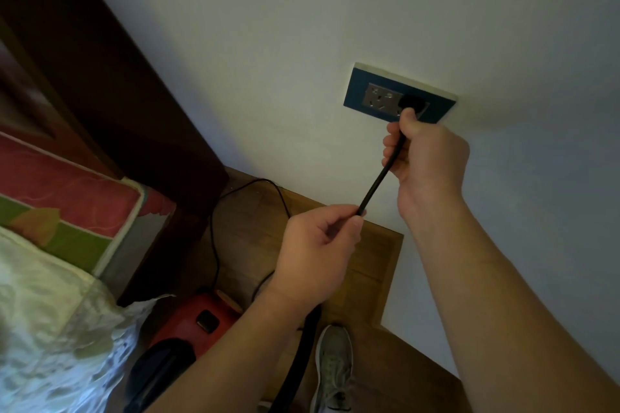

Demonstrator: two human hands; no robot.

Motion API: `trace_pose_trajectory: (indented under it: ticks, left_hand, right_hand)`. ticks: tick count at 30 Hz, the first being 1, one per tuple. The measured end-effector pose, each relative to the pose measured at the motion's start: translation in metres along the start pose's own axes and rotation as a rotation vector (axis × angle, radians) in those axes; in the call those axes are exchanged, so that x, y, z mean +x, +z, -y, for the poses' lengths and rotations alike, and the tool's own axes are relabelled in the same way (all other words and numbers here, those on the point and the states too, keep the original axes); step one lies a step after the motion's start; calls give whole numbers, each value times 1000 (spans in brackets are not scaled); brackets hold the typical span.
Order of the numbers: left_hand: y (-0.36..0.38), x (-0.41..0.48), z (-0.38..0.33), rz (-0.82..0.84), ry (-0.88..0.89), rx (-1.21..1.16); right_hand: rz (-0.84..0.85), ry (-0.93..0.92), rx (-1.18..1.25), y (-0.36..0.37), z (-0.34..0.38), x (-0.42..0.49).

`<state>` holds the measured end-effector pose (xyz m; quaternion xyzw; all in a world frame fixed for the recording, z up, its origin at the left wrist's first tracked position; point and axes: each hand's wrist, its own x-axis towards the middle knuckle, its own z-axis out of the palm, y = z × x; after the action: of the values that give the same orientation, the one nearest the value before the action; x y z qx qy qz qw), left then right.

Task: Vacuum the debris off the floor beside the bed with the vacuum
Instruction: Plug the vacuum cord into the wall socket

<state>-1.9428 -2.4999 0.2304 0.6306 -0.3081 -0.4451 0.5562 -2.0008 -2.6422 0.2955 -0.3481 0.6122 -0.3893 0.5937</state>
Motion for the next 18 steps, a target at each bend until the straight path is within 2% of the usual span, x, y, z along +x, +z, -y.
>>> trace_pose_trajectory:
  ticks: [8,13,18]
  left_hand:
    - [5,-4,2,-7,22,91]
    - [-1,-6,-1,1,128,408]
    - [-3,-11,-5,17,205,524]
  right_hand:
    - [36,-111,-187,-9,-3,3]
    - [53,-258,-403,-14,-4,2]
    - [51,-306,-502,-15,-2,-1]
